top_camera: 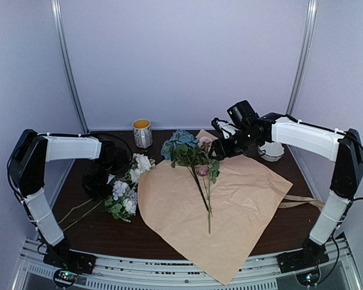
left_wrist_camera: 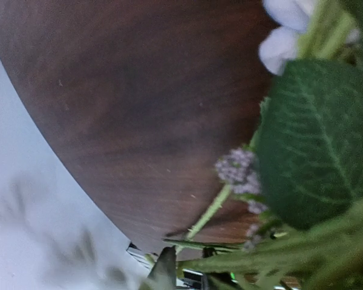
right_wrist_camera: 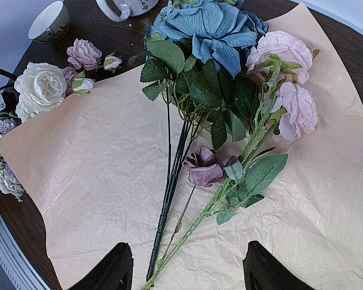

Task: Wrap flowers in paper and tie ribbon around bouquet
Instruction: Pick up the fake flower from the corner of the board.

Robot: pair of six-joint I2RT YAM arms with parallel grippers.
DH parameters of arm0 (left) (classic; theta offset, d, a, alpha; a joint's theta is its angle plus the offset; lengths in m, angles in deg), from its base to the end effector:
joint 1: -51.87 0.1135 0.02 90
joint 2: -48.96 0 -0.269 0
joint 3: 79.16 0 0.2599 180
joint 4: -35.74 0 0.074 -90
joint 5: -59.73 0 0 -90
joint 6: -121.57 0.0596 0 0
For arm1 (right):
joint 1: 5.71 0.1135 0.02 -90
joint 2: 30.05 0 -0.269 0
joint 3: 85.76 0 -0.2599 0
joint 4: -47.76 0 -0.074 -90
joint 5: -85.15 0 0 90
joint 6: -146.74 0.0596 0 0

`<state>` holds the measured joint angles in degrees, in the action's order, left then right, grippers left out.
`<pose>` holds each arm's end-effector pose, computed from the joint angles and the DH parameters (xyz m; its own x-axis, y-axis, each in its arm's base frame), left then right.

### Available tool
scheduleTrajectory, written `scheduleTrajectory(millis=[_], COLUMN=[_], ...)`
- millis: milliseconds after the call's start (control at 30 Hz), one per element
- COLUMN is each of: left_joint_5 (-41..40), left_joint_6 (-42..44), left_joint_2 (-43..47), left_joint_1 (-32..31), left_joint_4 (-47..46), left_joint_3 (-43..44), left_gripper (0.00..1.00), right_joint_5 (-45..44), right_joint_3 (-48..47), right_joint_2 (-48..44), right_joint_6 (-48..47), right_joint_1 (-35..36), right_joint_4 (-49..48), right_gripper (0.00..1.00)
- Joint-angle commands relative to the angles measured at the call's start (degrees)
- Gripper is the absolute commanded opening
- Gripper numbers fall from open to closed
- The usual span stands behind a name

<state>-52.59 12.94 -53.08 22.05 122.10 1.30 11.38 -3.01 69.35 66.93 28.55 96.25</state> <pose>0.2525 -0.1186 0.1581 -0.9615 0.2105 0.1765 0.2684 0.8565 0.4408 0.3269 0.2428 0.2677 -0.7505 -0.3057 -0.5860 -0.5631 0.7598 0.3249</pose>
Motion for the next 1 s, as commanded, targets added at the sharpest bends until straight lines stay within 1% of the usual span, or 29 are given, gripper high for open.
scheduleTrajectory(millis=[0, 33, 100, 133, 200, 267, 333, 367, 400, 467, 500, 600, 800, 967], left_joint_5=[-5.32, -5.74, -5.84, -5.62, -6.06, -8.72, -10.93, -11.04, -10.91, -9.97, -9.41, -9.19, -15.62, -15.12], left_joint_6=[0.62, 0.77, 1.13, 1.33, 2.12, 2.88, 3.51, 3.78, 3.98, 4.0, 3.81, 2.99, -0.67, -1.68], left_joint_2=[0.29, 0.45, 0.69, 0.63, -0.08, -1.76, -3.76, -4.46, -4.81, -4.44, -3.95, -1.32, 5.85, 10.99], left_joint_1=[0.19, 0.18, 0.18, 0.18, 0.2, 0.31, 0.76, 0.94, 0.92, 1.0, 0.98, 0.8, 0.71, 0.58], left_joint_4=[-3.39, -3.47, -3.93, -4.24, -4.85, -5.61, -6.84, -7.47, -8.21, -9.25, -9.07, -6.87, -1.7, -1.63], left_joint_3=[0.19, 0.21, 0.01, -0.09, -0.3, -0.52, -0.66, -0.73, -0.87, -0.94, -0.74, 0.57, 5.45, 8.65], left_gripper=[0.07, 0.05, 0.06, 0.08, 0.16, 0.24, 0.27, 0.26, 0.21, 0.05, 0.0, 0.0, 0.0, 0.0], right_joint_5=[0.47, 0.48, 0.24, 0.09, 0.09, 0.25, 0.55, 0.71, 0.87, 0.91, 0.79, 0.48, 0.41, 0.37], right_joint_3=[-0.06, -0.16, -0.2, -0.21, -0.21, -0.21, -0.41, -0.61, -0.75, -0.99, -1.0, -1.01, -1.2, -1.34], right_joint_2=[-1.46, -1.42, -1.58, -1.57, -1.53, -1.57, -1.22, -1.12, -0.93, -0.74, -0.78, -0.99, -1.34, -2.0], right_joint_6=[-1.18, -1.34, -1.53, -1.55, -1.66, -1.63, -1.67, -1.68, -1.75, -1.92, -2.01, -2.13, -2.03, -1.93], right_joint_1=[-0.05, -0.07, -0.06, -0.07, -0.07, -0.07, -0.06, -0.07, -0.07, -0.07, -0.07, -0.07, -0.07, -0.06], right_joint_4=[0.28, 0.4, 0.45, 0.5, 0.58, 0.62, 0.52, 0.76, 1.07, 1.54, 1.62, 2.03, 2.35, 2.96], right_gripper=[0.64, 0.64, 0.64, 0.64, 0.64, 0.64, 0.64, 0.64, 0.64, 0.64, 0.64, 0.64, 0.64, 0.64])
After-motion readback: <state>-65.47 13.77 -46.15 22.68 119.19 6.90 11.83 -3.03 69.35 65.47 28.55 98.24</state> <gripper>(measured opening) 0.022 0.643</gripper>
